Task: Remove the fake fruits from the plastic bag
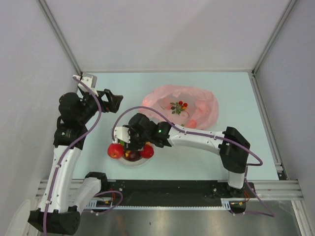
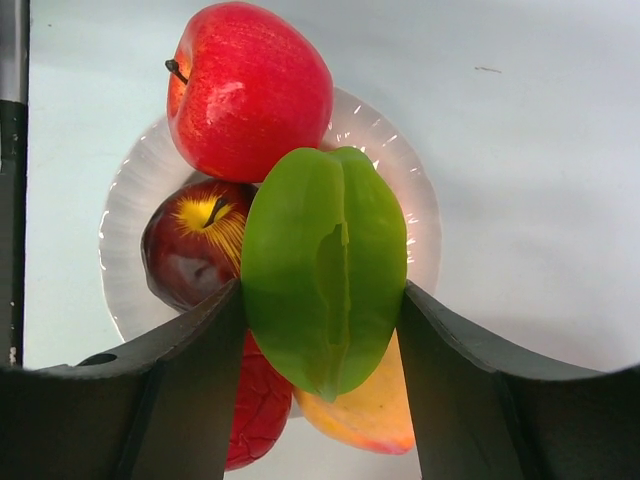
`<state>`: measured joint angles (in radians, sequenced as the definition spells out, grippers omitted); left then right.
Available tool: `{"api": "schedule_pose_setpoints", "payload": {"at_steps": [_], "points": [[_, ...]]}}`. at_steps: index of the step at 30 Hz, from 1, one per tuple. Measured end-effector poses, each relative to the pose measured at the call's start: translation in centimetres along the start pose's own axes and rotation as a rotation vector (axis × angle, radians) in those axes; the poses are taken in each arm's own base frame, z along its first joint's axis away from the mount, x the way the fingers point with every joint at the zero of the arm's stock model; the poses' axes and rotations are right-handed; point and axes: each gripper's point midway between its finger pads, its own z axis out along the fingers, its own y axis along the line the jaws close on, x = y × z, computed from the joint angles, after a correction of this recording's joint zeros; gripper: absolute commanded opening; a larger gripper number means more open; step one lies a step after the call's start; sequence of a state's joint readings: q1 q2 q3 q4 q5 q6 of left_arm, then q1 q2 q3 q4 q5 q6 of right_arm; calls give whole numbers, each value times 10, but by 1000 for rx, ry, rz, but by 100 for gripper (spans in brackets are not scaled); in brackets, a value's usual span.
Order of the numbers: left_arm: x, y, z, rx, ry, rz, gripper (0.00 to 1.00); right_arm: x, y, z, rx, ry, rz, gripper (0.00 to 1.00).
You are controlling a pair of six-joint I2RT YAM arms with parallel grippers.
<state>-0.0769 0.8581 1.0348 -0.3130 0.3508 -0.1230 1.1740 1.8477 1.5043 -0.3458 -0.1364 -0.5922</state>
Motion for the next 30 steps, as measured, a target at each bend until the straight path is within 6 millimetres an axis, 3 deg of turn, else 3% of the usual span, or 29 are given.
{"api": "schedule_pose_setpoints", "payload": {"at_steps": [5, 12, 17, 20, 22, 24, 27, 30], "points": [[-1, 4, -1, -13, -2, -2, 100, 6, 1, 5, -4, 13, 34, 67], [-1, 8, -1, -24, -4, -4, 100, 15, -2, 8, -1, 30, 96, 88], [-1, 10, 2, -27, 3, -7, 100, 15, -5, 6, 8, 30, 140, 90], [-3, 11, 6, -26, 10, -9, 100, 6, -15, -6, 21, 14, 171, 87], [-4, 11, 9, -21, 14, -10, 100, -1, -27, -23, 32, -5, 199, 85], [-3, 10, 13, -7, 24, -11, 100, -11, -53, -55, 72, -47, 244, 82], [-2, 2, 16, 53, 40, 1, 100, -13, -101, -122, 181, -117, 313, 81], [-6, -21, 16, 191, 50, 10, 100, 3, -137, -194, 322, -153, 368, 79]]}}
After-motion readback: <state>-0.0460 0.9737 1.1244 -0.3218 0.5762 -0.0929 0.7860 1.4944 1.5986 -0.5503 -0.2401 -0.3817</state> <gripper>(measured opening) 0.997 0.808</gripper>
